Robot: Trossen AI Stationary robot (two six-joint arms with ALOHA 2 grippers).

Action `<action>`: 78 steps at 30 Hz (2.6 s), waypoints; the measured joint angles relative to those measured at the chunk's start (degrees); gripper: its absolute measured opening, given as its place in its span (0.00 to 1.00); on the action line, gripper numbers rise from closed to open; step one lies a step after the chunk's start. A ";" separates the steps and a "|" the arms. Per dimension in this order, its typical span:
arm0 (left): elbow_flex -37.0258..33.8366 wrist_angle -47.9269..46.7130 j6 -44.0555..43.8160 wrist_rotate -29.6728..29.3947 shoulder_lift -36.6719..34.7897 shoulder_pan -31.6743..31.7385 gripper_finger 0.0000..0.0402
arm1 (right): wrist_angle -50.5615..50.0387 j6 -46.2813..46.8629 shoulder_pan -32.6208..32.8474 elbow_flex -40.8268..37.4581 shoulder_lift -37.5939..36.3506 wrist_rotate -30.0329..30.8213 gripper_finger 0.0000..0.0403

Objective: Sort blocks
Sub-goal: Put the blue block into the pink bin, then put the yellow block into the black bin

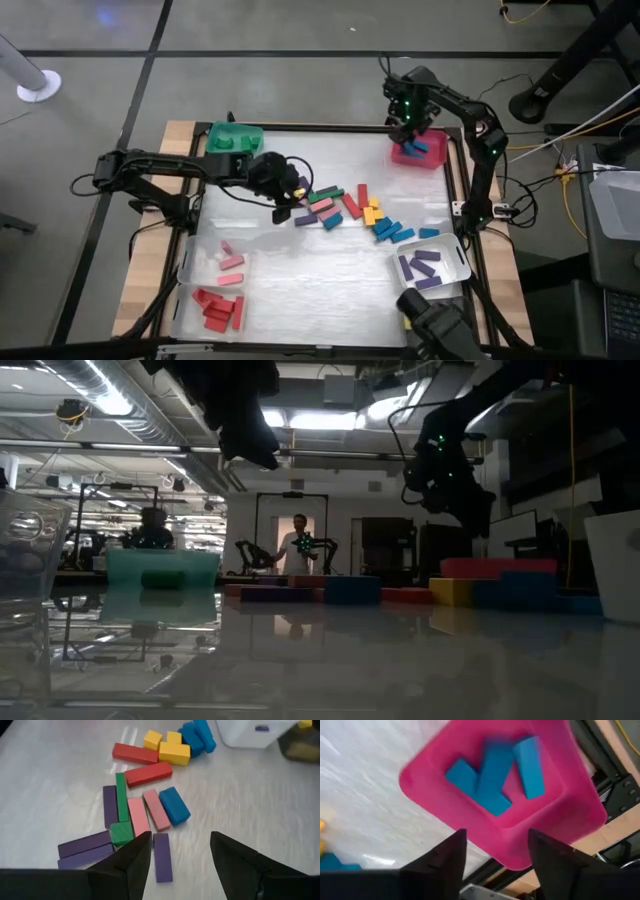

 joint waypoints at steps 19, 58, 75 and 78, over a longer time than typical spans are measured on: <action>0.04 4.70 -1.51 -0.44 0.00 0.73 0.47 | -1.83 0.78 13.15 -0.54 -1.79 -17.15 0.58; 0.04 4.39 -0.51 -0.50 0.02 0.73 0.47 | 22.77 -1.98 35.53 -20.67 -1.70 -12.64 0.58; 0.04 4.37 -0.51 -0.48 0.04 0.73 0.47 | 27.16 -0.67 36.14 -20.65 -1.68 -9.25 0.58; 0.04 4.37 -0.51 -0.48 0.04 0.73 0.47 | 27.24 -0.64 36.14 -21.23 -1.68 -8.04 0.54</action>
